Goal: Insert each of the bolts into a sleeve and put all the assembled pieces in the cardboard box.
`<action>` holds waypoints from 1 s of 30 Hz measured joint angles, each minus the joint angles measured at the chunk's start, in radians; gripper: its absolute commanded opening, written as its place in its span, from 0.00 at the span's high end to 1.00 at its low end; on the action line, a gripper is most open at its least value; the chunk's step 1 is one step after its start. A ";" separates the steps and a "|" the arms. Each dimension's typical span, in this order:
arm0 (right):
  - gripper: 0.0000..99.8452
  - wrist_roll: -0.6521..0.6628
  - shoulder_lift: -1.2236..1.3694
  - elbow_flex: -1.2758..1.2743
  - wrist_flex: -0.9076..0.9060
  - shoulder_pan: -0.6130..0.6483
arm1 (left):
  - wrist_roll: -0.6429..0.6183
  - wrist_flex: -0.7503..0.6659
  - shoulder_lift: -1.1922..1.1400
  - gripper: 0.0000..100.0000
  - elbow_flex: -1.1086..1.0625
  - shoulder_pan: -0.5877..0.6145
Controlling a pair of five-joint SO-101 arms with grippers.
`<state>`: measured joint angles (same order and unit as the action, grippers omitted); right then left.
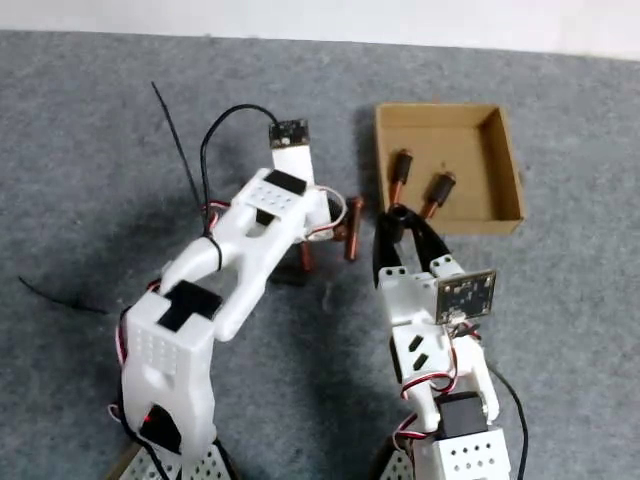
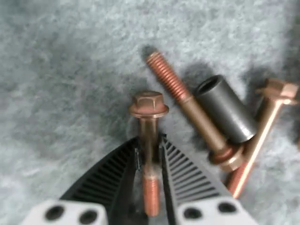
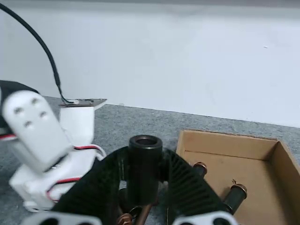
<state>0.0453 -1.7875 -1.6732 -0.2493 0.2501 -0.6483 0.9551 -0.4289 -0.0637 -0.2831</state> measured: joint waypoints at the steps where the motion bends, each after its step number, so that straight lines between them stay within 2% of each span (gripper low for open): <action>1: 0.99 0.000 0.000 0.000 0.000 0.000 | 0.006 0.002 0.031 1.00 -0.031 0.002; 8: 0.99 0.000 0.000 0.000 0.000 0.000 | 0.072 -0.025 0.347 1.00 -0.287 0.005; 17: 0.99 0.000 0.000 0.000 0.000 0.000 | 0.206 -0.304 0.845 1.00 -0.730 0.012; 26: 0.99 0.000 0.000 0.000 0.000 0.023 | 0.215 -0.529 1.261 1.00 -1.051 0.015; 30: 0.99 0.000 0.000 0.000 0.000 0.048 | 0.213 -0.578 1.436 1.00 -1.151 0.018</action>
<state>0.0453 -1.7875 -1.6732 -0.2493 0.2977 -0.4350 0.3767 1.0073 -1.2144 -0.2647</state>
